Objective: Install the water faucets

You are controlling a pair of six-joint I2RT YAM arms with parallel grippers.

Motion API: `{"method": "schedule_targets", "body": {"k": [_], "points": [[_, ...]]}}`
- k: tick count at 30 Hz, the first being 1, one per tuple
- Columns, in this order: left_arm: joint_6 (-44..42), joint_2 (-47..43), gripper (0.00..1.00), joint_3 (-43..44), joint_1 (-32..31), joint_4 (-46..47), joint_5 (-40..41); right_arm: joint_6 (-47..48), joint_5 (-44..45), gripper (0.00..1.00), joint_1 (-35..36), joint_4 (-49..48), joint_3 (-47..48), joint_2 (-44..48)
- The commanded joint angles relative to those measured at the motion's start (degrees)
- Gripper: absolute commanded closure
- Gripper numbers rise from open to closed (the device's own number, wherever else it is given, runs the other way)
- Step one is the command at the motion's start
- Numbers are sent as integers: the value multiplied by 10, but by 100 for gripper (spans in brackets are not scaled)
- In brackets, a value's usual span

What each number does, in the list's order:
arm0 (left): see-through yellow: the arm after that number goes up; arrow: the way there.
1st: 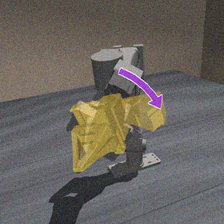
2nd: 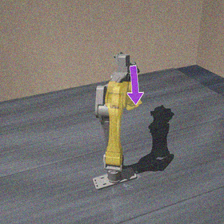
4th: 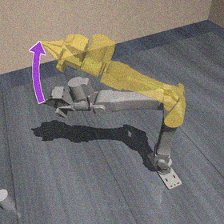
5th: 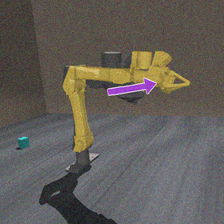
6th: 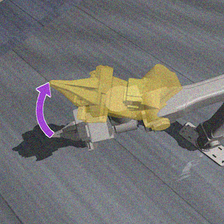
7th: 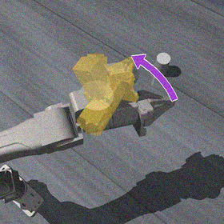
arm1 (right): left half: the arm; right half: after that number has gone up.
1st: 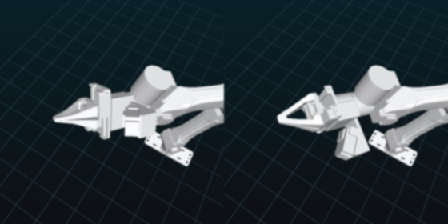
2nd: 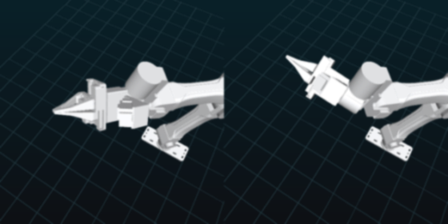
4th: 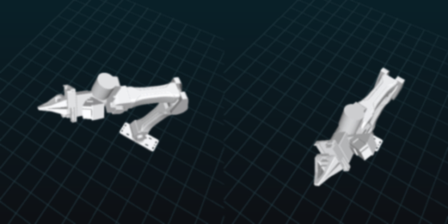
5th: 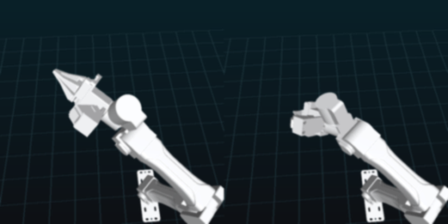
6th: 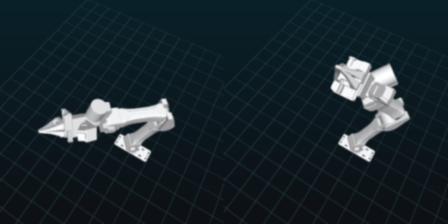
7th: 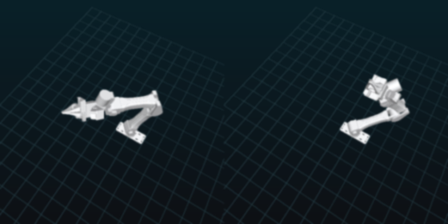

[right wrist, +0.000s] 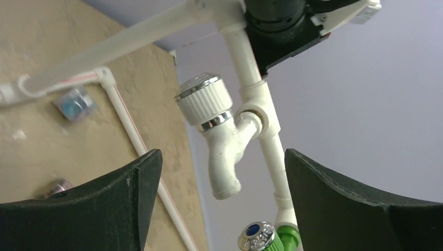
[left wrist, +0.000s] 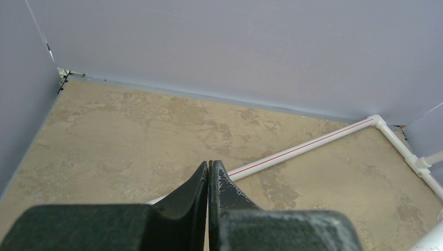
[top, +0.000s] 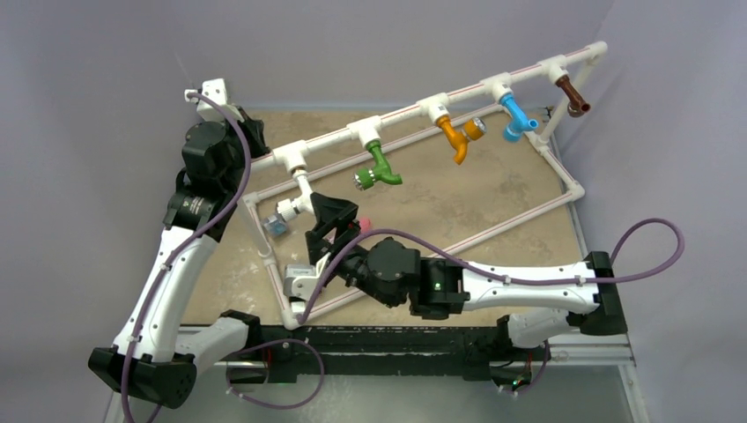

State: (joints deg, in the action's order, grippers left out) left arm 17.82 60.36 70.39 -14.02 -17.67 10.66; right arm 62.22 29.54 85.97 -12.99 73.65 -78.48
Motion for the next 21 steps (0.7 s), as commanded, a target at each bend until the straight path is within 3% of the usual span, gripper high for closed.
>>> {"method": "schedule_targets", "body": {"k": [1,15,18,21], "points": [[-38,19,100,-37,-17,-156,-43,125,56,12,2,-26,-17,-20],[-38,19,100,-37,-17,-157,-44,272,89,15,-19,-130,17,-109],[-39,19,100,-38,-18,-156,-44,276,90,20,-27,-145,31,-127],[-38,19,100,-38,-18,-156,-44,272,97,33,-32,-159,46,-141]]}}
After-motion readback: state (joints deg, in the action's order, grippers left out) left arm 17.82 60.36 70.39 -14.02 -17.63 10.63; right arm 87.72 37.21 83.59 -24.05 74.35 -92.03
